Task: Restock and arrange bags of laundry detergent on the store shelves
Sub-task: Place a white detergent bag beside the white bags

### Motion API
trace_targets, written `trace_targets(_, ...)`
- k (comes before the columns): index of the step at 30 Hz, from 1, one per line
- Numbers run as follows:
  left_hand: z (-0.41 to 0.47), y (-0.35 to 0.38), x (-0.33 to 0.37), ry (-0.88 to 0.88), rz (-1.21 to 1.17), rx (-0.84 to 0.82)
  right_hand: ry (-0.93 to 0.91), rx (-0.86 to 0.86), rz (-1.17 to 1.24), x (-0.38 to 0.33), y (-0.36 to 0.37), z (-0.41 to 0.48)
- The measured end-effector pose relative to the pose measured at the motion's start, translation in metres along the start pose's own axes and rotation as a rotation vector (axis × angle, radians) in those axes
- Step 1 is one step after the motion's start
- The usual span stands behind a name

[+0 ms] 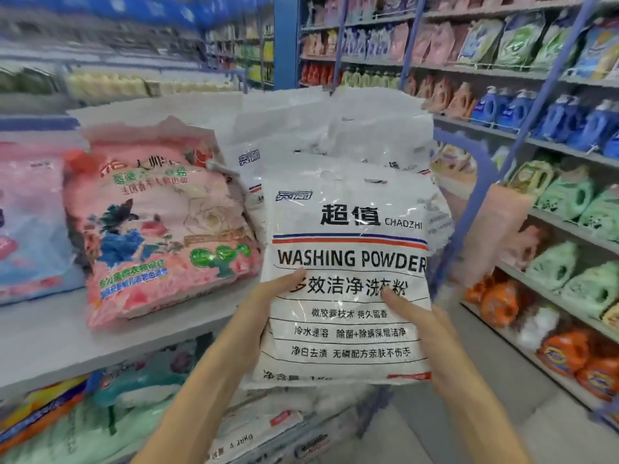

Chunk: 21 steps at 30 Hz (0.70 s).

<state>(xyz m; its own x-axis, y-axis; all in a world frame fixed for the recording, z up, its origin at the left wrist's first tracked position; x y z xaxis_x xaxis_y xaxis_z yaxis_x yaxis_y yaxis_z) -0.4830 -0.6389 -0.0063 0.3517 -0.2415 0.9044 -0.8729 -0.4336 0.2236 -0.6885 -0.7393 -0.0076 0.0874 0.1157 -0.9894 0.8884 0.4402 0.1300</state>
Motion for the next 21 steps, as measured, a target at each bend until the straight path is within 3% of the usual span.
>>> trace_targets(4,0.012,0.011,0.014,0.053,-0.176,0.153,0.03,-0.169,-0.009,-0.011,0.0,0.069)
trace_targets(13,0.059,-0.003,0.077,0.286,-0.174,0.426,-0.127,-0.464,-0.052,-0.06,0.037,0.178)
trace_targets(21,0.1,-0.031,0.088,0.41,-0.161,0.653,-0.138,-0.527,-0.036,-0.047,0.066,0.229)
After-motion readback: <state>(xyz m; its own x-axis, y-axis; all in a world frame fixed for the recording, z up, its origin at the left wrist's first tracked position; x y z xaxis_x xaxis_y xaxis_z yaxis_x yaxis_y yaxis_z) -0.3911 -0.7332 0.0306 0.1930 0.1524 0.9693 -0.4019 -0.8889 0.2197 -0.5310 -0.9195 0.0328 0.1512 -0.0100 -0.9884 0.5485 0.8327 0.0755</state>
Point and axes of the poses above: each hand's wrist, its own z-axis towards the middle knuckle, its own y-axis out of the palm, x = y × z, the point moved 7 cm from there along z, towards the middle knuckle, and after that the axes turned 6 degrees about -y, right-handed, at the moved point
